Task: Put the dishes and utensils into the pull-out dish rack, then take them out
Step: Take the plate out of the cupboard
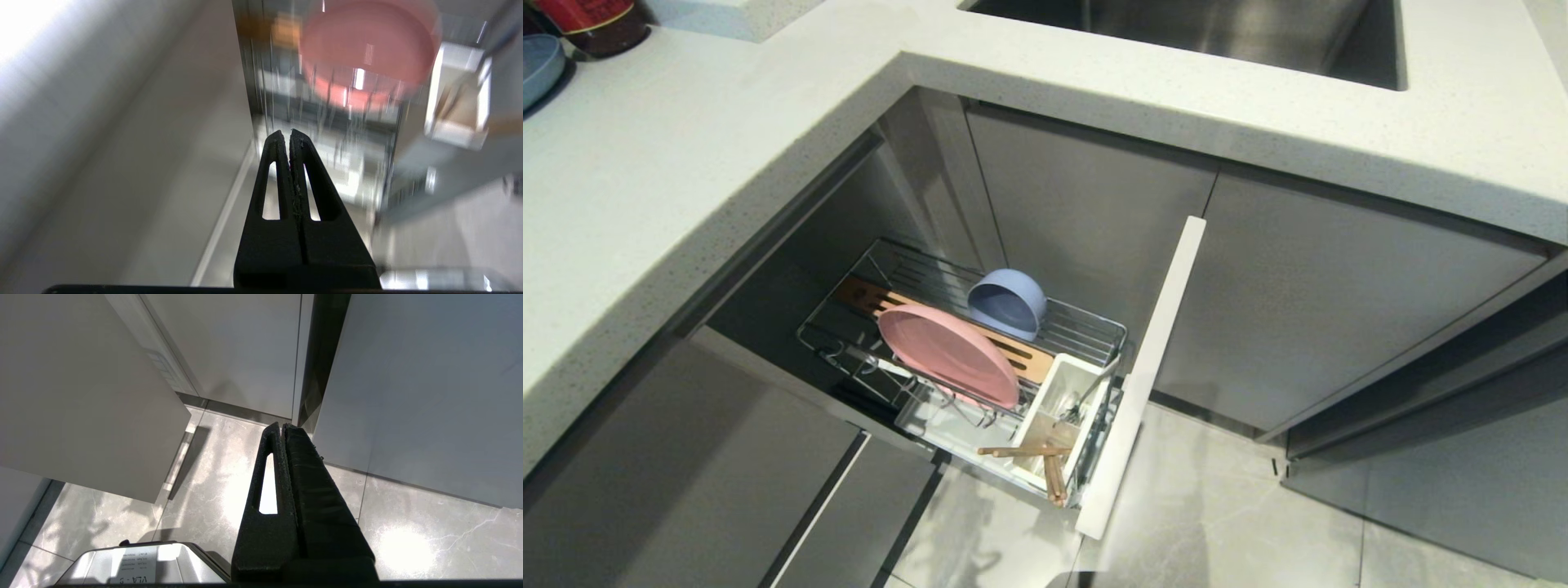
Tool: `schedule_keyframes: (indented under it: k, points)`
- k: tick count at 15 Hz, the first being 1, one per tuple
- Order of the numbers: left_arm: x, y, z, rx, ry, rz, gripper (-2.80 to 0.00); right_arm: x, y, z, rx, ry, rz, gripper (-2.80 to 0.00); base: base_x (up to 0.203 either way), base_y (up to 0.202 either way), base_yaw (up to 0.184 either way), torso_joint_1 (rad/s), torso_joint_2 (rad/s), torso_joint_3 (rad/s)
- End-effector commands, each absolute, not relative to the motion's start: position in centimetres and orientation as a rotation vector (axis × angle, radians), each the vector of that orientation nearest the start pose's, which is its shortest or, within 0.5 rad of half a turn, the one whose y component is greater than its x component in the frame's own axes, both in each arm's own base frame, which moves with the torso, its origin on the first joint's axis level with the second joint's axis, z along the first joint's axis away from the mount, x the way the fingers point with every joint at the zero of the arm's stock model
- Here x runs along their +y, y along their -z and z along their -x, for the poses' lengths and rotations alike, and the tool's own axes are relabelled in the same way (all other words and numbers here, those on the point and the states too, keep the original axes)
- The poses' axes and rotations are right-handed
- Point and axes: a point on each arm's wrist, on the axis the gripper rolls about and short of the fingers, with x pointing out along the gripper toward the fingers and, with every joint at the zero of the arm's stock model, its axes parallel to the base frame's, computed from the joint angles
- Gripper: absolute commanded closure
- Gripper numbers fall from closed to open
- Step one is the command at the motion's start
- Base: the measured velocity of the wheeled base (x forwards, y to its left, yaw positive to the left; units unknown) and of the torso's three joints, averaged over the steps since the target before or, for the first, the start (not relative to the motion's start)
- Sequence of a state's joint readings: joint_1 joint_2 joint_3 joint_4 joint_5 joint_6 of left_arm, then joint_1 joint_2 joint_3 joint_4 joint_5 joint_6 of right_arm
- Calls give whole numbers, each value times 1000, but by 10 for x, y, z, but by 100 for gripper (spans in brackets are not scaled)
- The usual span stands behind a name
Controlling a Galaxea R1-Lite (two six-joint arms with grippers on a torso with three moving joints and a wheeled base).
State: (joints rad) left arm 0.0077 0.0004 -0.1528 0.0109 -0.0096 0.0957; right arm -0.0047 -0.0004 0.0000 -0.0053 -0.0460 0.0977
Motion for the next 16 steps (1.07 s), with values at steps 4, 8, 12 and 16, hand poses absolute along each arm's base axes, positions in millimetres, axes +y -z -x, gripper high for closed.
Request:
schedule_keyframes:
  k: [4,8,12,16]
  points:
    - [-1,-265,94,-388,-48,-191,0,-1,-76,23,-13,50,-98,0,0,0,0,0,0,0]
    - [0,-382,46,-376,-70,-185,0,-1,-76,23,-13,50,-98,0,0,0,0,0,0,0]
    - [1,-412,-28,-320,-21,194,0,-1,-76,23,-13,50,-98,0,0,0,0,0,0,0]
    - [-18,-400,-63,-171,198,355,0,-1,-76,23,-13,50,-98,0,0,0,0,0,0,0]
